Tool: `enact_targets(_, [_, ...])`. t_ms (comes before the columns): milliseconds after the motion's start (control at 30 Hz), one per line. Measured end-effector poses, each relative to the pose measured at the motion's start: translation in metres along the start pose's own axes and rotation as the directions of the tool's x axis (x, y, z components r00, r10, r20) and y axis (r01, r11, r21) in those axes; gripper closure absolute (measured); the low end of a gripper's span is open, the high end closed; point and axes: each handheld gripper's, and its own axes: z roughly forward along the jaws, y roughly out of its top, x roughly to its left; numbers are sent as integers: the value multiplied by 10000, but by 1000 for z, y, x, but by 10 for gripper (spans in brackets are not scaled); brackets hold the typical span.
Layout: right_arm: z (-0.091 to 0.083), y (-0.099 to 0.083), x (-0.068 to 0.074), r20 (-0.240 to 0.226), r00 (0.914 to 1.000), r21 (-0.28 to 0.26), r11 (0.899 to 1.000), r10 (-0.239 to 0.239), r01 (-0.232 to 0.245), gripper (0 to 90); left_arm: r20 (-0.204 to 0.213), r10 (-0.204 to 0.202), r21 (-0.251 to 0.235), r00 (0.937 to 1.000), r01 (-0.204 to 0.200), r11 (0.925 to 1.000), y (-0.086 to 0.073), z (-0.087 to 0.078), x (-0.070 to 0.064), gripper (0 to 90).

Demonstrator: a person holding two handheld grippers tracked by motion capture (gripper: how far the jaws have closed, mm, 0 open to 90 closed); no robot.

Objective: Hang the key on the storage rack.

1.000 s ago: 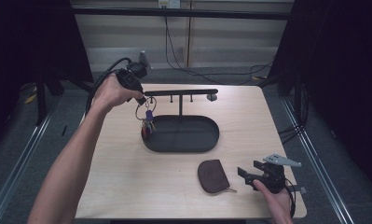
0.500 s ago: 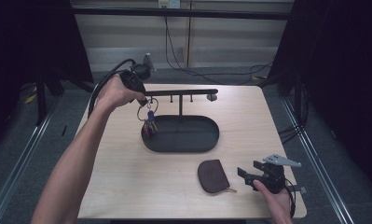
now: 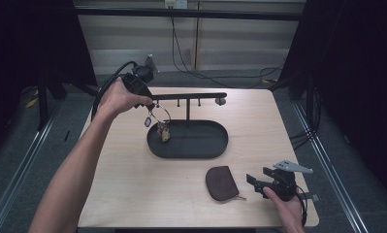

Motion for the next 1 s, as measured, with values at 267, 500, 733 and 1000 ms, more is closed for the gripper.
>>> enact_targets(267, [0,0,1,18,10000,29,10000,-24,24,224,177,-9,-172,9998,13,9999,-9,-8,2,482])
enact_targets(500, [0,0,1,28,10000,41,10000,-49,49,223,107,-118,-337,9999,121,9994,-23,-10,6,429])
enact_targets(733, [1,0,2,-42,9999,122,9999,-111,112,222,293,-446,-911,9986,471,9947,-46,-13,14,411])
enact_targets(1000, [2,0,2,-21,9999,188,9997,-146,146,220,255,-944,-1047,9952,966,9898,-73,-8,20,412])
